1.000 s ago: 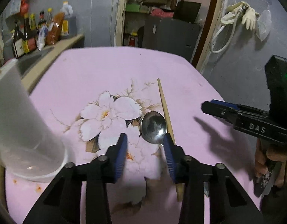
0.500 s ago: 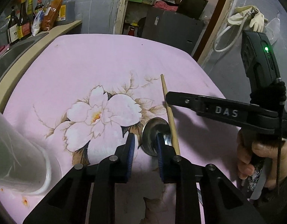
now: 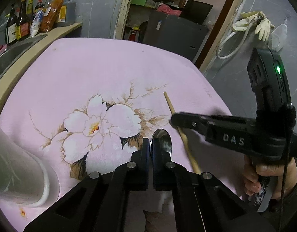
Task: Organize utensils
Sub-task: 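Grasp the silver spoon with the left tool while the right tool grasps the wooden chopstick, then lift and carry the spoon and chopstick with both tools over the white basket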
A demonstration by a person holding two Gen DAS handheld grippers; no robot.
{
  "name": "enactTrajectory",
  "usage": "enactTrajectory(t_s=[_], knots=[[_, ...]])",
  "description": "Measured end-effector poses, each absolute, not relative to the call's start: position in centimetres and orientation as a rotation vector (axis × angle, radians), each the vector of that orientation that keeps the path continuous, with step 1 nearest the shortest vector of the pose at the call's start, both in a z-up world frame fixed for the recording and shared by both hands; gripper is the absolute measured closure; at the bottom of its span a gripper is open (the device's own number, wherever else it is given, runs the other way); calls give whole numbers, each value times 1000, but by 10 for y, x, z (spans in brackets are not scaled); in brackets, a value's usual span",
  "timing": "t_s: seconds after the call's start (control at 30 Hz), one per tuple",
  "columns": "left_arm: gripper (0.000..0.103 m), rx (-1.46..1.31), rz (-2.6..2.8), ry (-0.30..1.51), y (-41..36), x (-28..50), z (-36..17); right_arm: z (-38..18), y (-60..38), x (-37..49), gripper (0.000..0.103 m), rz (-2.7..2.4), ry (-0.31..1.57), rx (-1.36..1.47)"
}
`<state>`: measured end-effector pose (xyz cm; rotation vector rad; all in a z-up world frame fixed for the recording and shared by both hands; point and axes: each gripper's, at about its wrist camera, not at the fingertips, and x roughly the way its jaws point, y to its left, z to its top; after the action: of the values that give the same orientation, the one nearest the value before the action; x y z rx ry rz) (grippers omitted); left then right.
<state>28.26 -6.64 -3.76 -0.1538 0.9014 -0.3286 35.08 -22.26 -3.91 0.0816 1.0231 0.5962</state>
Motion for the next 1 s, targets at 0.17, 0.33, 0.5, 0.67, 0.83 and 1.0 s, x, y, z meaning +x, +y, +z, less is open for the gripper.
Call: enactTrajectory(t_s=[0.17,0.33,0.5,0.67,0.83,1.0], knots=[[102,-122,-319,928,-71,275,-36,-34,-233,324,97,606,1029,45],[102,-135,-323,967,-67,272,-37,-28,-228,300,96,572,1027,-85],[102,-133,-322,958,-64,267,-35,-30,-223,303,95,538,1051,-117],[102,-122,-317,895,-63,254,-24,-32,-224,313,94,536,1088,-77],[102,-78,-309,827,-64,239,-7,-29,-237,303,98,533,1052,39],[102,-28,-296,776,-64,223,10,-16,-261,272,99,549,931,190]])
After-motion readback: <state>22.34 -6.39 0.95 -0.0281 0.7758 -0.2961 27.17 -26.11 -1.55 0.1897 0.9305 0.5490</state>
